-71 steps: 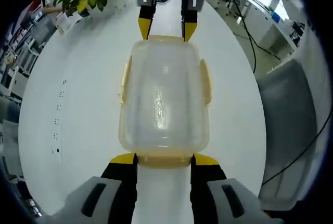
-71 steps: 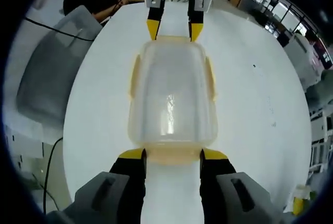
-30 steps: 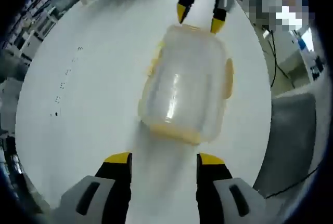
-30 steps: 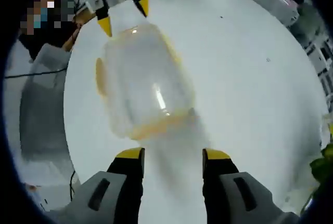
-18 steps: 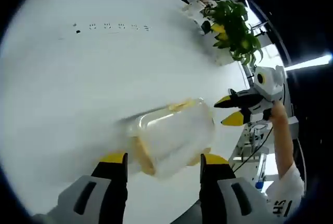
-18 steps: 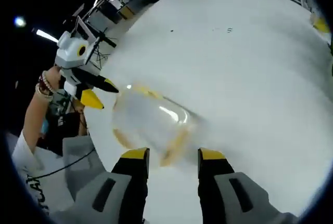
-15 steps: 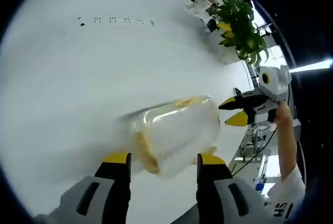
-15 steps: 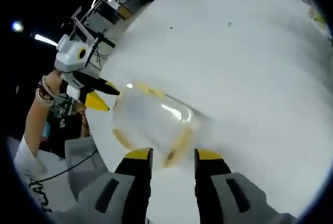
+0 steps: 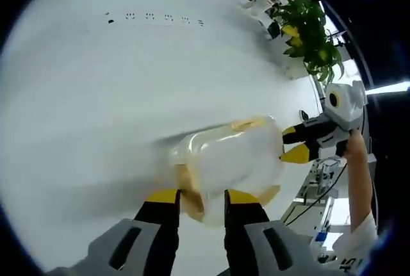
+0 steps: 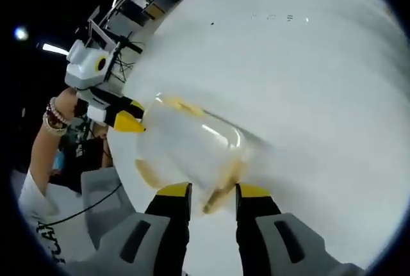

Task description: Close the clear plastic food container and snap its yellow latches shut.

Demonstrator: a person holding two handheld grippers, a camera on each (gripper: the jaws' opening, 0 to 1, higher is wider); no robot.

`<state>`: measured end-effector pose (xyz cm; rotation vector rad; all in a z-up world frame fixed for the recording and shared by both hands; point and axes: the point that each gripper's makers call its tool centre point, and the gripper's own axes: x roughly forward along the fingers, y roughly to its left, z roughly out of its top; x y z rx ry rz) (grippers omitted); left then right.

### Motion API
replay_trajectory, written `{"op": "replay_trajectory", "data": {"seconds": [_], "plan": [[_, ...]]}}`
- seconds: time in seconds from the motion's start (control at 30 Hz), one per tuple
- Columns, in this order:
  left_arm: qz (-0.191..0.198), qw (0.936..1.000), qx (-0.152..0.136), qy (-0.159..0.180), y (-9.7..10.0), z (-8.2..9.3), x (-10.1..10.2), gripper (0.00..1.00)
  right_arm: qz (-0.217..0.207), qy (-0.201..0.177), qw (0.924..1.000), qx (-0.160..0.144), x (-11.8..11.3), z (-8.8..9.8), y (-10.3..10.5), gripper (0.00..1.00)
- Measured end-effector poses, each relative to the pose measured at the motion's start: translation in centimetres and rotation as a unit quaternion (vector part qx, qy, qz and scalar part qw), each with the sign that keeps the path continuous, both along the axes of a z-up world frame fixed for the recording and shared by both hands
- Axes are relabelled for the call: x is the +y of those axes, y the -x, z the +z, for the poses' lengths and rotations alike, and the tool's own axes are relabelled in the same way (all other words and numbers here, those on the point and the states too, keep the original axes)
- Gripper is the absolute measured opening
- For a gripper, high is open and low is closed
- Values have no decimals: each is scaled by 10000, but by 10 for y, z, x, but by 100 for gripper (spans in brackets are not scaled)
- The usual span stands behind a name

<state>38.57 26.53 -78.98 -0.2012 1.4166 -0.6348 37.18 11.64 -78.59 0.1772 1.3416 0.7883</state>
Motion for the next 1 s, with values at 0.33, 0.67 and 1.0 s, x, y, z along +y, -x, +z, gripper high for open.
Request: {"op": "replay_trajectory", "data": {"seconds": [0.33, 0.67, 1.0], "plan": [[299, 9991, 123, 286, 1, 0, 1, 16, -7, 18, 10000, 23, 2, 0, 1, 24], [424, 9977, 208, 480, -3, 0, 8, 17, -644, -410, 9965, 355, 3, -2, -2, 19], [457, 9980, 156, 417, -7, 0, 4, 18, -1040, -538, 9916, 552, -6, -5, -15, 15]]}}
